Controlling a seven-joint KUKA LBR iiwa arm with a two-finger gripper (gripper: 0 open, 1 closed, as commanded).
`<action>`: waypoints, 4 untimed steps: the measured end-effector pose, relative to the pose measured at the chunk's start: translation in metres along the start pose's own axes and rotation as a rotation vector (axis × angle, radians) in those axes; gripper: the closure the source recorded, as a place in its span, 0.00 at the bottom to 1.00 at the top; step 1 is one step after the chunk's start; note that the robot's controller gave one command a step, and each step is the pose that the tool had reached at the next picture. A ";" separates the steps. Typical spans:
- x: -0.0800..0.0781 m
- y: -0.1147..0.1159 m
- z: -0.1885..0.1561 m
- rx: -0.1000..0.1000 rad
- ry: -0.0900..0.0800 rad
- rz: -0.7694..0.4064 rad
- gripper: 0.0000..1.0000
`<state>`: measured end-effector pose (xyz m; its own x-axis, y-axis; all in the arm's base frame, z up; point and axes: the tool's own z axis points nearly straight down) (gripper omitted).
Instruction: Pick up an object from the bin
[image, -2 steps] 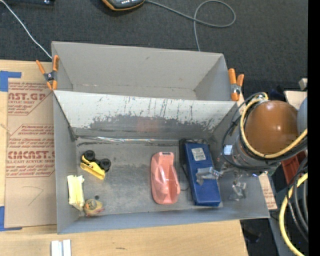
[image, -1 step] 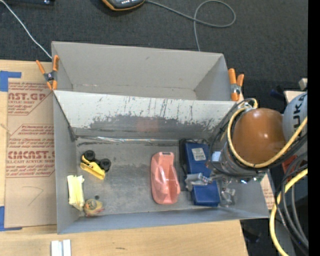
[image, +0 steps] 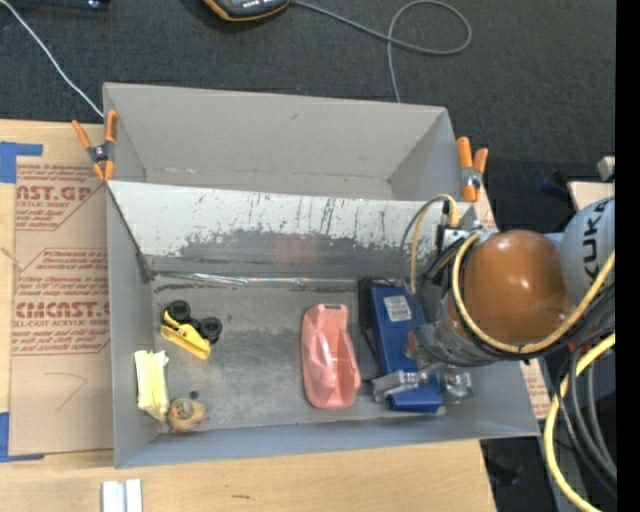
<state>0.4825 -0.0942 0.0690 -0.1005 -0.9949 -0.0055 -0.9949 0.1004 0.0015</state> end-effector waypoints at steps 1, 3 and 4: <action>-0.030 0.006 0.000 0.000 -0.001 0.036 1.00; -0.030 0.008 -0.005 -0.006 -0.001 0.036 1.00; -0.032 0.006 -0.040 -0.002 -0.003 0.038 1.00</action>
Offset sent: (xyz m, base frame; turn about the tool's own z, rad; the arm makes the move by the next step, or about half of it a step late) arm 0.0000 0.0000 0.0000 0.0000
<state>0.4793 -0.0623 0.1093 -0.1383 -0.9904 -0.0082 -0.9904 0.1383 0.0040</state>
